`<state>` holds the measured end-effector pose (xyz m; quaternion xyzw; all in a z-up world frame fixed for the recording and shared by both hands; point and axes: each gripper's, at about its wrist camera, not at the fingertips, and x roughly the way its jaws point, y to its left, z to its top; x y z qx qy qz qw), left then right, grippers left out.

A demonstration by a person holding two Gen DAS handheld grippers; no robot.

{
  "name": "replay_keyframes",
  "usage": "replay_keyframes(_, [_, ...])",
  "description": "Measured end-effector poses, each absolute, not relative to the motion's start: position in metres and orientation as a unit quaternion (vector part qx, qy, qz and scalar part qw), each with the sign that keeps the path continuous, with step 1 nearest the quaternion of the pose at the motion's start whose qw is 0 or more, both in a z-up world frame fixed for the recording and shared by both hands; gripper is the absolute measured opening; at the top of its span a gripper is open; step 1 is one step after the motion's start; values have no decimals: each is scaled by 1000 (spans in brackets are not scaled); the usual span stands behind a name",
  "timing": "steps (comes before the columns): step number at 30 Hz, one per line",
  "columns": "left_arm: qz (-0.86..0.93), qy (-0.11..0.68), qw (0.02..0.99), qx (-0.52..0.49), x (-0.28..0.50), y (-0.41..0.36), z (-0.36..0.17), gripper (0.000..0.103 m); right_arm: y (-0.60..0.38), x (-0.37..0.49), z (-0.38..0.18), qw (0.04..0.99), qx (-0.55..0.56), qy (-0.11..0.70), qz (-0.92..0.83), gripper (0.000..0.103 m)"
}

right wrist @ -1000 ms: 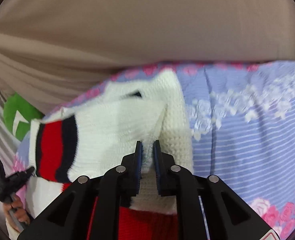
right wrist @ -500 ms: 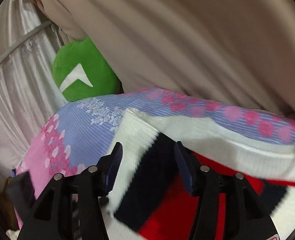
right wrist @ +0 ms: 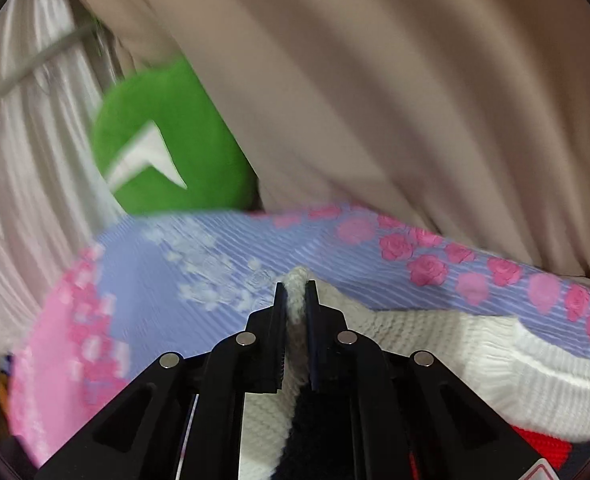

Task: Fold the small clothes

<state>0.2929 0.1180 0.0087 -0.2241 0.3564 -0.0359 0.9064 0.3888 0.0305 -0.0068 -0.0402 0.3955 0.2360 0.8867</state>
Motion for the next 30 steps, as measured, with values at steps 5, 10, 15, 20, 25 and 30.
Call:
replay_keyframes(5, [-35, 365, 909, -198, 292, 112, 8, 10, 24, 401, -11, 880, -11, 411, 238, 10])
replay_keyframes(10, [-38, 370, 908, -194, 293, 111, 8, 10, -74, 334, 43, 917, 3, 341, 205, 50])
replay_keyframes(15, [-35, 371, 909, -188, 291, 110, 7, 10, -237, 266, 43, 939, 39, 333, 73, 57])
replay_keyframes(20, [-31, 371, 911, -178, 296, 108, 7, 11, -316, 254, 7, 918, 95, 385, 23, 57])
replay_keyframes(25, [-34, 371, 911, -179, 297, 107, 8, 11, -296, 266, -3, 916, 73, 389, 59, 7])
replay_keyframes(30, [-32, 371, 912, -173, 296, 107, 8, 11, -306, 247, 20, 942, 78, 323, 41, 6])
